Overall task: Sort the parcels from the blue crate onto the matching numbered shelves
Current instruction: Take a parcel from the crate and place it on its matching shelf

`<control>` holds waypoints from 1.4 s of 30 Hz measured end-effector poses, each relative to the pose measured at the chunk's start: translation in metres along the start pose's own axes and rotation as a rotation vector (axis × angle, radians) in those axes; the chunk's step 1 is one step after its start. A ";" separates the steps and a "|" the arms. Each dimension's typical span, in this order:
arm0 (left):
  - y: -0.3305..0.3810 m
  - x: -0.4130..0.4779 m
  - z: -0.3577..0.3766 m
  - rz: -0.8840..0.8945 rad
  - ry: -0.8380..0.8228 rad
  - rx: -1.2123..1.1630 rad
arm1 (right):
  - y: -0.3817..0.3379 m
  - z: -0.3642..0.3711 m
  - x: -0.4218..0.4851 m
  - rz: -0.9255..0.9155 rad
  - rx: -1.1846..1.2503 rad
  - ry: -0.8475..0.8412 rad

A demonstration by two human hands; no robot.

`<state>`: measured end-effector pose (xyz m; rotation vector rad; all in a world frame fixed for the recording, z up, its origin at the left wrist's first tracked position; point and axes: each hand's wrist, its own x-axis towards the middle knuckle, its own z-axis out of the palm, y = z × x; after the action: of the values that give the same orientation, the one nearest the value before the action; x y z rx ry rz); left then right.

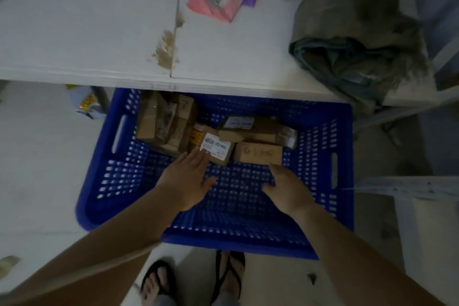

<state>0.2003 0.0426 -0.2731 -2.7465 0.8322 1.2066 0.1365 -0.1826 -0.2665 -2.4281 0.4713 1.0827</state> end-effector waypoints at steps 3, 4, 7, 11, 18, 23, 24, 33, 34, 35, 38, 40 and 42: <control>0.000 0.054 0.036 0.025 -0.040 0.005 | 0.026 0.012 0.052 -0.009 -0.217 0.102; 0.001 0.069 0.047 0.028 -0.046 -0.007 | 0.034 0.016 0.068 -0.007 -0.294 0.132; 0.004 0.102 0.078 -0.001 -0.096 -0.152 | 0.048 0.029 0.107 -0.005 -0.414 0.202; 0.019 0.126 0.110 -0.173 -0.188 -0.836 | 0.055 0.049 0.149 -0.084 -0.571 0.327; 0.052 0.135 0.113 -0.540 -0.253 -2.024 | 0.051 0.068 0.137 -0.222 -0.654 0.528; 0.070 0.110 0.083 -0.448 -0.362 -2.079 | 0.056 0.088 0.066 -0.384 -0.424 0.671; 0.072 0.103 0.075 -0.442 -0.348 -2.058 | 0.057 0.086 0.053 -0.403 -0.404 0.669; 0.059 0.004 0.001 -0.349 -0.153 -2.021 | 0.031 0.025 -0.054 0.314 1.311 -0.048; 0.061 -0.008 -0.009 -0.326 -0.145 -2.050 | 0.026 0.018 -0.065 0.359 1.434 -0.172; 0.064 -0.021 -0.018 -0.311 -0.131 -2.071 | 0.019 0.014 -0.075 0.357 1.508 -0.230; 0.078 -0.060 -0.041 -0.254 -0.158 -2.093 | -0.010 0.005 -0.106 0.314 1.702 -0.163; 0.087 -0.087 -0.057 -0.214 -0.177 -2.037 | -0.025 -0.005 -0.126 0.302 1.813 -0.037; 0.085 -0.108 -0.080 -0.209 -0.062 -1.914 | -0.029 -0.026 -0.147 0.283 1.826 0.057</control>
<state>0.1533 0.0007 -0.1266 -3.2842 -1.5040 2.8638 0.0723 -0.1525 -0.1320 -0.7468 1.1353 0.2311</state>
